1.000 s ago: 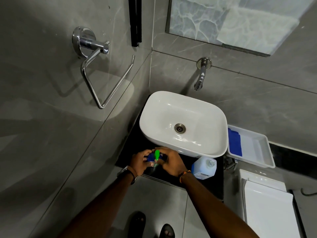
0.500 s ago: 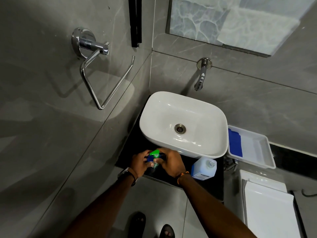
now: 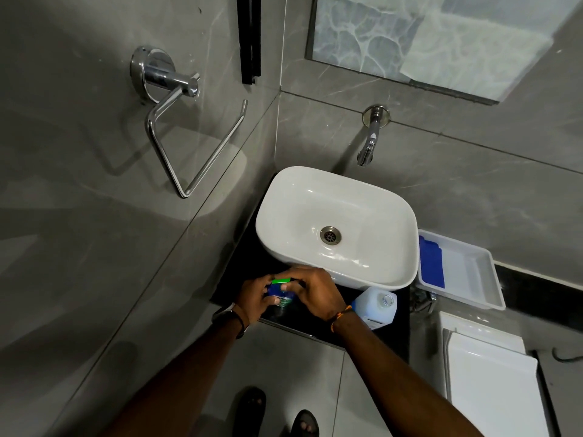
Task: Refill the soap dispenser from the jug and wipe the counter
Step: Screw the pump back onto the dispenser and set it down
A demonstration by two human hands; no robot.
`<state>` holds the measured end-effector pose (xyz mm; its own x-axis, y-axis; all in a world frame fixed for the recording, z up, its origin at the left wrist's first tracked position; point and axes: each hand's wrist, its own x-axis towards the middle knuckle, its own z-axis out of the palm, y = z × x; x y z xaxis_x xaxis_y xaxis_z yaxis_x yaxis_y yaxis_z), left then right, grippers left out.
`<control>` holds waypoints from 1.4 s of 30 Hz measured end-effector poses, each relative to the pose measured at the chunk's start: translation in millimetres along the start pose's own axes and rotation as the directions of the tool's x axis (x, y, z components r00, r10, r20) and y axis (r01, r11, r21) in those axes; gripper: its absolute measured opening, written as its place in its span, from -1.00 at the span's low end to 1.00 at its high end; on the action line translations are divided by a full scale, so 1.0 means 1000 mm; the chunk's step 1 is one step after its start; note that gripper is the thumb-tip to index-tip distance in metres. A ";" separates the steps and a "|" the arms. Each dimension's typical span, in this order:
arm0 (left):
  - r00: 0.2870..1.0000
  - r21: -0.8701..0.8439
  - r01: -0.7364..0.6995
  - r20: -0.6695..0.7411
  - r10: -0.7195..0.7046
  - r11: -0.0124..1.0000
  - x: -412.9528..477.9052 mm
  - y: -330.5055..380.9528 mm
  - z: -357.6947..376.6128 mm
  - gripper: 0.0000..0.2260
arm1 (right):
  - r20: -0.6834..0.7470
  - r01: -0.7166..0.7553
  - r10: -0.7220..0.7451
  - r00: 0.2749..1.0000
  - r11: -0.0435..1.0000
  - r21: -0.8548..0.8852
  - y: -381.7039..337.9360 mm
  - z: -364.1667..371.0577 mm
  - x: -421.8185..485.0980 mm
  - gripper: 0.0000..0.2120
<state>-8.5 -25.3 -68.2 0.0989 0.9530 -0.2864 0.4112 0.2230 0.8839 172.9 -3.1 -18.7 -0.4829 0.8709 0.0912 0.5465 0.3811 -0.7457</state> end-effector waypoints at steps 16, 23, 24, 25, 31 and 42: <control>0.978 -0.004 -0.027 -0.207 0.025 1.000 -0.021 -0.012 -0.028 -0.56 | 0.155 0.185 -0.171 0.973 0.980 -0.074 -0.033 0.021 0.055 -0.61; 0.918 -0.120 -0.028 -0.396 -0.022 0.992 -0.016 -0.022 -0.032 -0.10 | 0.199 0.182 -0.158 0.967 0.977 -0.108 -0.045 0.035 0.082 -0.62; 0.910 -0.157 -0.026 -0.413 -0.041 0.987 -0.012 -0.024 -0.032 0.02 | 0.201 0.181 -0.156 0.967 0.977 -0.109 -0.047 0.036 0.086 -0.62; 0.899 -0.185 -0.030 -0.434 -0.054 0.982 -0.010 -0.025 -0.032 0.07 | 0.202 0.177 -0.152 0.967 0.978 -0.114 -0.049 0.037 0.090 -0.62; 0.796 -0.214 0.073 -0.576 -0.187 0.974 -0.004 -0.026 -0.033 -0.24 | 0.209 0.142 -0.116 0.971 0.983 -0.114 -0.058 0.047 0.112 -0.68; 0.781 -0.124 0.178 -0.586 -0.216 0.976 0.003 -0.035 -0.033 -0.63 | 0.241 0.172 -0.150 0.959 0.983 -0.069 -0.048 0.045 0.124 -0.67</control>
<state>-53.0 -23.0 -87.9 -0.5431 0.8160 -0.1980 0.3068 0.4124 0.8578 55.9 72.8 -1.3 -0.7101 0.7029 0.0406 0.5016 0.5455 -0.6714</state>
